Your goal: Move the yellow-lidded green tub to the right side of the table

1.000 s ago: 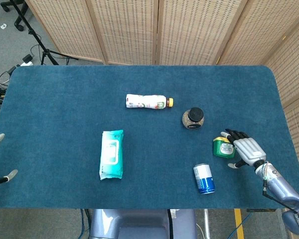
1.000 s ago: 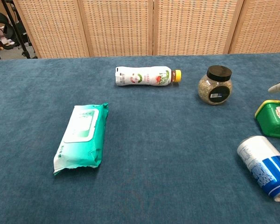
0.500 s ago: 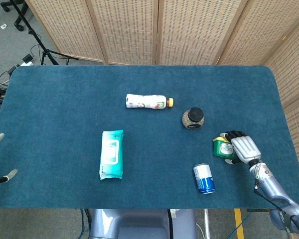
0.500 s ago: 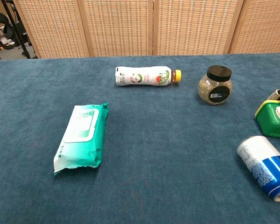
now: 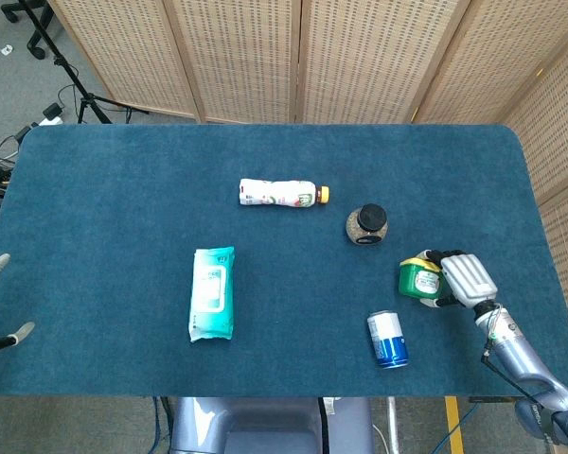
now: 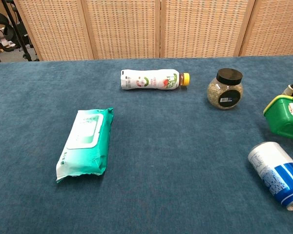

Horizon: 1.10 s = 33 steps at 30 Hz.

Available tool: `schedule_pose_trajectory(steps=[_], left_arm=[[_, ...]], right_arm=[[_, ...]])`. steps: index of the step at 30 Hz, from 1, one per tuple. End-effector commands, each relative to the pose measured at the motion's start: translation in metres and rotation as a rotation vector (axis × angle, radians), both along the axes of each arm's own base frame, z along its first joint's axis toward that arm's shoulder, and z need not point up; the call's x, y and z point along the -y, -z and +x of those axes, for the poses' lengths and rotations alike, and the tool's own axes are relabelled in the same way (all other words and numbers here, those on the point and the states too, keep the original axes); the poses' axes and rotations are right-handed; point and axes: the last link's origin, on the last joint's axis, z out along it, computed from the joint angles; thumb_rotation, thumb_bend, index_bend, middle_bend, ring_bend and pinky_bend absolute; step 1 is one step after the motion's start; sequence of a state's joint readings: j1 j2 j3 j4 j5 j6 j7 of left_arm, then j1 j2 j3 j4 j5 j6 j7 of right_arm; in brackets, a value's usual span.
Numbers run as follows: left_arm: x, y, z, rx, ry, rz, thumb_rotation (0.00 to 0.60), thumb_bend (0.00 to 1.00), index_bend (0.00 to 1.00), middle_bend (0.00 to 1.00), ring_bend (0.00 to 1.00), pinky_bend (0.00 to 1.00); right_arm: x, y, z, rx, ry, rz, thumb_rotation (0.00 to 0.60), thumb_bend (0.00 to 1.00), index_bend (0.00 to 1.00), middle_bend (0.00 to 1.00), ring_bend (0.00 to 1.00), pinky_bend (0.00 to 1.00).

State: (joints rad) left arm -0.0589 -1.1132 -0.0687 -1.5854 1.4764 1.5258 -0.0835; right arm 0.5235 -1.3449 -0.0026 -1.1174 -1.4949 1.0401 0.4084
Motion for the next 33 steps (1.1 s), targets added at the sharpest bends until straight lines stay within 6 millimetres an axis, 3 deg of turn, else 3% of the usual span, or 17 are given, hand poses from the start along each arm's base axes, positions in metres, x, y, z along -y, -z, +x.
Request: schedule_pose_trajectory(steps=[1, 10, 21, 26, 29, 31, 33], left_arm=[[0.0, 0.0, 0.0, -0.001, 0.0, -0.001, 0.6, 0.08, 0.0, 0.0, 0.0, 0.0], [0.0, 0.001, 0.0, -0.005, -0.001, -0.003, 0.6, 0.08, 0.0, 0.0, 0.0, 0.0], [-0.001, 0.002, -0.001, -0.008, -0.006, -0.005, 0.6, 0.08, 0.0, 0.0, 0.0, 0.0], [-0.002, 0.002, -0.001, -0.007, -0.008, -0.007, 0.6, 0.08, 0.0, 0.0, 0.0, 0.0], [-0.002, 0.002, -0.001, -0.008, -0.008, -0.009, 0.6, 0.08, 0.0, 0.0, 0.0, 0.0], [-0.002, 0.002, -0.001, -0.007, -0.008, -0.009, 0.6, 0.08, 0.0, 0.0, 0.0, 0.0], [-0.001, 0.002, -0.001, -0.005, -0.007, -0.007, 0.6, 0.08, 0.0, 0.0, 0.0, 0.0]], right_arm=[[0.005, -0.04, 0.033, 0.056, 0.1, 0.182, 0.6, 0.67, 0.53, 0.56, 0.51, 0.33], [0.026, -0.056, 0.055, -0.058, 0.286, 0.384, 0.6, 0.84, 0.53, 0.55, 0.51, 0.33], [0.034, -0.03, 0.046, -0.138, 0.343, 0.457, 0.6, 0.88, 0.53, 0.55, 0.51, 0.33], [0.036, -0.027, 0.04, -0.16, 0.354, 0.457, 0.6, 0.88, 0.53, 0.48, 0.43, 0.33], [0.037, -0.025, 0.036, -0.16, 0.374, 0.457, 0.6, 0.84, 0.44, 0.29, 0.25, 0.28], [0.038, -0.025, 0.035, -0.157, 0.38, 0.452, 0.6, 0.68, 0.25, 0.08, 0.05, 0.19], [0.04, -0.026, 0.032, -0.157, 0.385, 0.44, 0.6, 0.5, 0.1, 0.0, 0.0, 0.11]])
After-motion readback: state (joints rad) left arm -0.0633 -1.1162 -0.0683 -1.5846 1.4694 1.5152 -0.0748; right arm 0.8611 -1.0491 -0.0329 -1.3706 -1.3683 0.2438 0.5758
